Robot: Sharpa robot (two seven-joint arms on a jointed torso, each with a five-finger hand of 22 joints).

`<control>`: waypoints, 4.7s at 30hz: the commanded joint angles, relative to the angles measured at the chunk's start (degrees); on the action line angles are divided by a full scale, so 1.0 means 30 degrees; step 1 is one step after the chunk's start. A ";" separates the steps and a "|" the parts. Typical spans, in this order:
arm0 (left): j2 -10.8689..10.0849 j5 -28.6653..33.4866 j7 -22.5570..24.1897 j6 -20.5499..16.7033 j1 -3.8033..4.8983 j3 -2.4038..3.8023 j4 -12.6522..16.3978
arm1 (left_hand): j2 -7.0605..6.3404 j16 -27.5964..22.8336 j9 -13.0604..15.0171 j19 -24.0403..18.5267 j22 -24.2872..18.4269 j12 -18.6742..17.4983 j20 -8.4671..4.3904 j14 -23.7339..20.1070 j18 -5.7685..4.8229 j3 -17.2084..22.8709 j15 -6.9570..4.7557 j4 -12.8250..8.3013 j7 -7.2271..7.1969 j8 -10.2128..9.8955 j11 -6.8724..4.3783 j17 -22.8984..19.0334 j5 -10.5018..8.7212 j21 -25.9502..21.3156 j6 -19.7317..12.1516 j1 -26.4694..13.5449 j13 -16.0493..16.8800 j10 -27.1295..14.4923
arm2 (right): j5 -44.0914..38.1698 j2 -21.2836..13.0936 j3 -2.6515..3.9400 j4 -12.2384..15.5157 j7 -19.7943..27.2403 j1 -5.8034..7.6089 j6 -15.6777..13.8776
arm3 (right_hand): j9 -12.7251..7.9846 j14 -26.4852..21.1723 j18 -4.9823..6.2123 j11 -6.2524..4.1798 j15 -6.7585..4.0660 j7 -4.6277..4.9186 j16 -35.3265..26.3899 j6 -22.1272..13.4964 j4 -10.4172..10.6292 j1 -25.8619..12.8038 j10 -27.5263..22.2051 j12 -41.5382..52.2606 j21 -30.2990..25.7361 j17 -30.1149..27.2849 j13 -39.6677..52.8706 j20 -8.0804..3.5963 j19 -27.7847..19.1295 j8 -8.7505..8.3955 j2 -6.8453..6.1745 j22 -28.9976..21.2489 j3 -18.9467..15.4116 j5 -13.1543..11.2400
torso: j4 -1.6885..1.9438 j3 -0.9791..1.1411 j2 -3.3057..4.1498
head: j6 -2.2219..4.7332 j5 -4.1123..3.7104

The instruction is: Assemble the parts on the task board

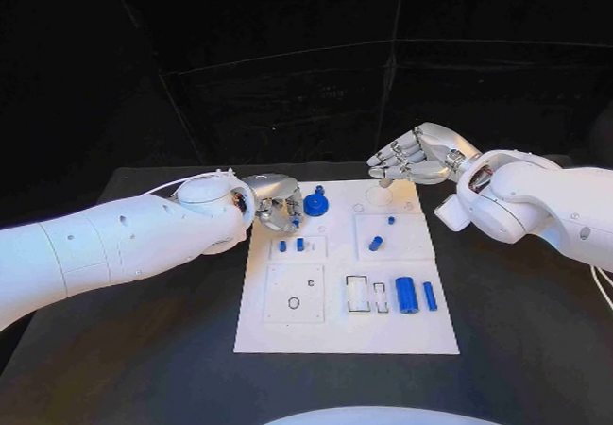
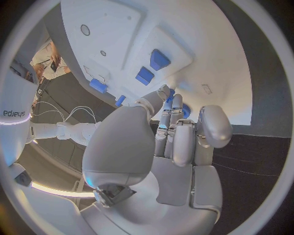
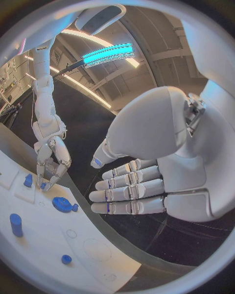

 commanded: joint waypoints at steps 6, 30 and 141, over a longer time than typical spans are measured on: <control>0.0014 0.0099 -0.0156 0.0270 0.0023 0.0004 0.0030 | -0.0034 0.0059 -0.0020 0.0181 0.0060 -0.0128 -0.0035 0.0669 -0.0318 0.0070 -0.0138 0.0028 0.0010 -0.0093 -0.0011 -0.0036 0.0000 0.0154 0.0225 -0.0297 0.0012 0.0197 | -0.0019 0.0007 0.0010 0.0019 0.0148 0.0033 0.0115 | 0.0019 -0.0134 0.0043 0.0006 -0.0047 -0.0028 -0.0052 -0.0159 0.0017 -0.0069 -0.0078 0.0085 -0.0106 -0.0026 -0.0002 0.0122 0.0041 0.0056 0.0072 -0.0019 0.0093 0.0100 | 0.0007 -0.0011 -0.0007 | -0.0015 0.0006; -0.0013 0.0601 -0.0532 0.0082 0.0022 0.0002 0.0036 | -0.0838 -0.0024 -0.0323 0.0184 0.0149 -0.1007 0.0156 0.0621 -0.0356 -0.0600 0.0145 0.0320 0.0489 -0.1133 0.0376 -0.0307 -0.0003 0.0159 -0.0916 -0.1199 -0.0079 -0.0119 | -0.0019 -0.0004 0.0010 0.0002 0.0149 0.0033 0.0060 | 0.0020 -0.0141 0.0044 0.0013 -0.0045 -0.0022 -0.0050 -0.0168 0.0005 -0.0071 -0.0094 0.0098 -0.0141 -0.0031 -0.0002 0.0124 0.0062 0.0060 0.0054 -0.0041 0.0107 0.0087 | 0.0001 0.0004 -0.0012 | -0.0089 0.0025; -0.3807 2.6684 0.9872 -0.0926 0.0009 -0.0018 0.2443 | 0.0097 -0.3422 -0.0194 -0.3010 -0.5863 -0.1190 0.0529 -0.1607 0.0991 -0.1795 0.0449 0.1026 0.0836 -0.1474 0.0680 -0.6065 0.0043 -0.6944 -0.0923 -0.1085 0.0109 -0.0626 | -2.0521 0.0992 -0.0010 -0.0401 -0.6458 -0.1704 0.3463 | 0.0321 0.4621 -0.2190 -0.1154 -0.1819 -0.1155 2.1712 0.2639 -0.2987 0.0730 0.0772 0.0559 1.8639 1.5075 0.0128 -0.1628 0.8720 0.0647 0.0276 1.8979 0.5026 -0.3153 | -0.0001 -0.0030 -0.0002 | 0.0525 -0.1040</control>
